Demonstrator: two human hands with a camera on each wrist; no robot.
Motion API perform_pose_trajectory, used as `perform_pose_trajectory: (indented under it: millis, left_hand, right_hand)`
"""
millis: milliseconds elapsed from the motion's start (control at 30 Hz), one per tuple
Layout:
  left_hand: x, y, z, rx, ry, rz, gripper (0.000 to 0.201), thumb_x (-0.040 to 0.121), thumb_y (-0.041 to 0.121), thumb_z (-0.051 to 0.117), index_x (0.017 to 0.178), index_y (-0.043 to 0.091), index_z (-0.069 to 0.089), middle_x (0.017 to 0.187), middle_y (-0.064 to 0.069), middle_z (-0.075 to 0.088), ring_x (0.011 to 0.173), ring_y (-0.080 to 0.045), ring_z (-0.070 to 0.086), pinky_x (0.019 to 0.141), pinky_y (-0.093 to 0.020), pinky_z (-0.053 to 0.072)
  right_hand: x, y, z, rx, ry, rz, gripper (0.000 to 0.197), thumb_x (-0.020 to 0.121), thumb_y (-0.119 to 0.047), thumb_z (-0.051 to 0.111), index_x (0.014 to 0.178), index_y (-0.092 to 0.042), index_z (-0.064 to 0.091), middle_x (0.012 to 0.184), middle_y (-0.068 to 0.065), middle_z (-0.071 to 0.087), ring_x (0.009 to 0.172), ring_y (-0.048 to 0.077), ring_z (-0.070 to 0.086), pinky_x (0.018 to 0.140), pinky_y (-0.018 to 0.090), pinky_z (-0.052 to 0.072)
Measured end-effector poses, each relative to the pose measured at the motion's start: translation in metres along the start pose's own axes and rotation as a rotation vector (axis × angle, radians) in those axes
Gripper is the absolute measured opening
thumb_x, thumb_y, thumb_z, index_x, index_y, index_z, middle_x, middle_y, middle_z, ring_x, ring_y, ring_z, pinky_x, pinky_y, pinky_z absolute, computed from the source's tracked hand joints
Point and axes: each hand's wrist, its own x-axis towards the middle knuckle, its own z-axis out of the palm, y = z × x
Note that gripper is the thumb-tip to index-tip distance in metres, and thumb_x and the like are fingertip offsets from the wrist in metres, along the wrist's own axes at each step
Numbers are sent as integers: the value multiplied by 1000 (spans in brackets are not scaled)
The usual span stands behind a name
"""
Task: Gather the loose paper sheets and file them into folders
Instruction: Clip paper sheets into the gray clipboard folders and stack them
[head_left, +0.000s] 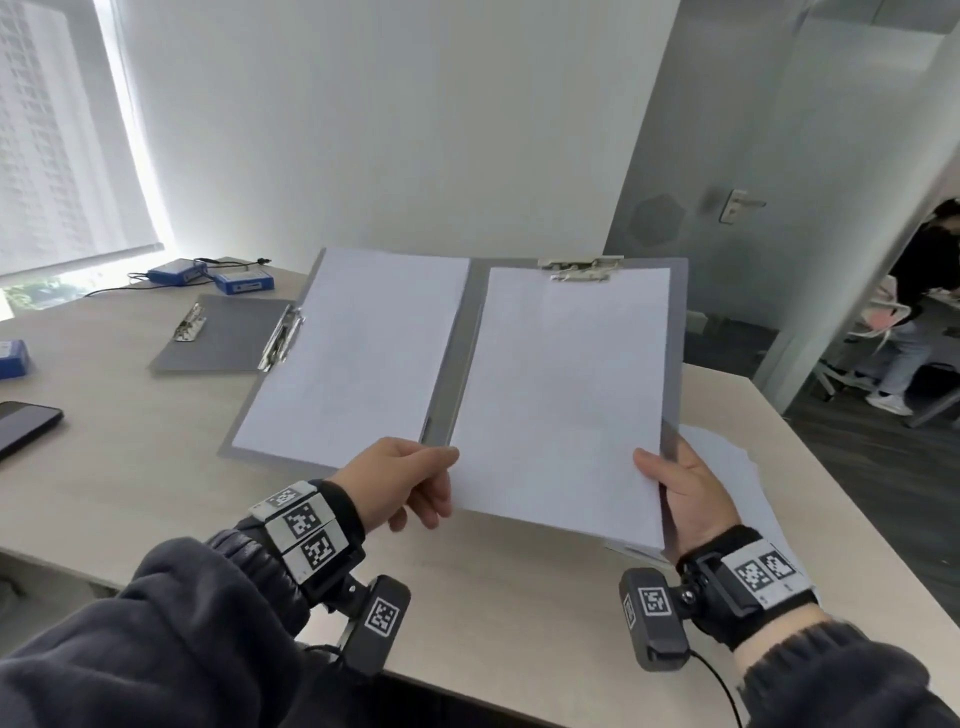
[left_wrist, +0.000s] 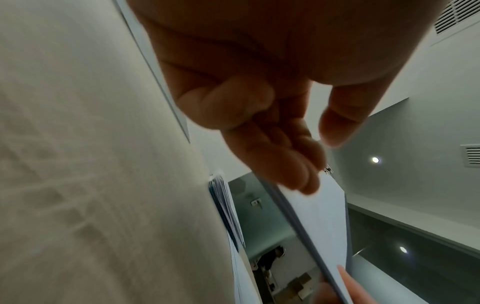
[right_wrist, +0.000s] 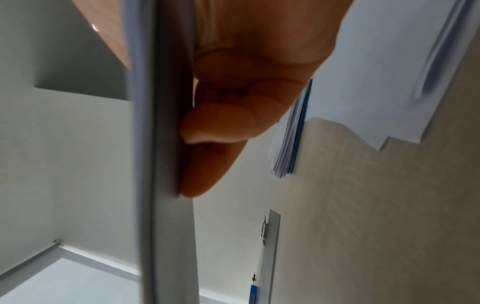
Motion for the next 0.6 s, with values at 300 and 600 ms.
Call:
perform_pose_trajectory:
  millis: [300,600]
  left_hand:
    - [20,-19,2,-193,-106,-187,82,65,80,66,123,22,57,121,3,69,96,-27,74,66,-40,58]
    - [59,4,13,-542,293,68,15,101,7,49,109,18,55,91,-7,64,69,-30,71,62,-50,61]
  right_hand:
    - [10,-6,-21,102,101,12,40,98,-2,50,131,-22,62,120,9,73,96,28,74,71,39,61]
    - [24,0,-24,93,136,96,39,98,0,50,130,-18,62,118,12,73,94,30,72,70,40,57]
